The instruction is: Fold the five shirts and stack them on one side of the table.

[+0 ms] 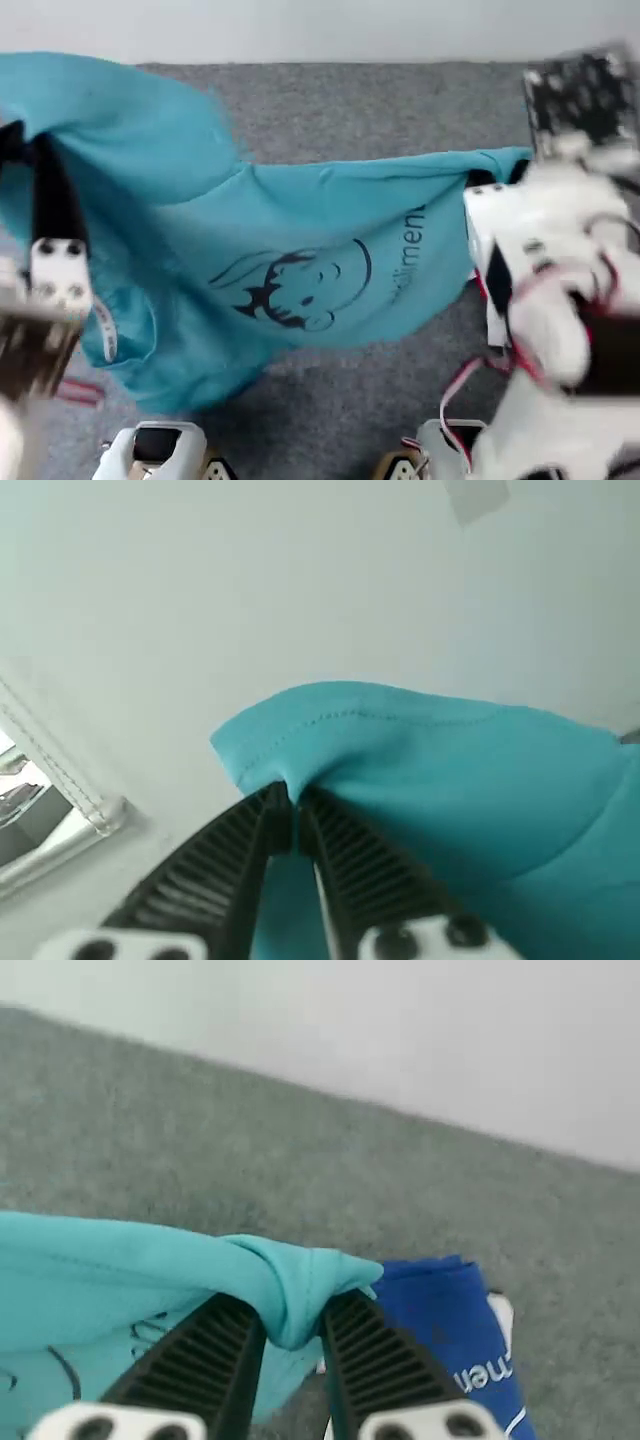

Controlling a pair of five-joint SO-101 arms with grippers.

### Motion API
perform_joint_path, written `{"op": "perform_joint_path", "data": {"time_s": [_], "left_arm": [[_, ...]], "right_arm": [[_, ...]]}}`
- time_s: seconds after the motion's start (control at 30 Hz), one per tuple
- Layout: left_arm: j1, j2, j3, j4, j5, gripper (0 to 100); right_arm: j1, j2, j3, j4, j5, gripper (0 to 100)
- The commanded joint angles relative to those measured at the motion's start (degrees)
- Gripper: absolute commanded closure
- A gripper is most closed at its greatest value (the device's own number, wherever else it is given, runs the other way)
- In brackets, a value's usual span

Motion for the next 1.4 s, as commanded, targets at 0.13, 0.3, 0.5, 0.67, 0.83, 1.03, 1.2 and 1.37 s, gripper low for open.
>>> {"op": "perform_joint_path", "data": {"time_s": [0.13, 0.3, 0.5, 0.67, 0.83, 1.03, 1.2, 1.37], "left_arm": [[-0.3, 0.8, 14.8, -9.1, 0.1, 99], [-0.4, 0.9, 28.2, -19.8, -1.1, 99], [-4.4, 8.5, 37.2, -32.9, -2.0, 99], [-9.1, 19.7, 35.9, -40.7, -0.8, 99], [-9.1, 30.4, 29.7, -41.3, -1.0, 99], [-9.1, 39.3, 28.7, -40.9, -1.0, 99], [-9.1, 42.5, 28.6, -36.7, -1.0, 99], [-9.0, 40.9, 28.4, -24.4, -0.8, 99]], "right_arm": [[0.0, 10.4, 0.8, -3.0, -0.5, 98.9], [0.0, 20.6, 0.8, -13.8, -0.6, 98.9], [0.0, 35.0, 0.5, -29.7, -0.7, 98.9], [-1.3, 43.2, -1.2, -38.4, -0.6, 98.9], [-2.9, 50.9, -8.4, -40.9, -0.3, 98.9], [-3.7, 62.2, -13.5, -40.0, -0.2, 98.9], [-4.3, 67.4, -13.7, -36.0, -0.2, 98.9], [-5.8, 66.6, -13.7, -23.7, -0.4, 98.9]]}}
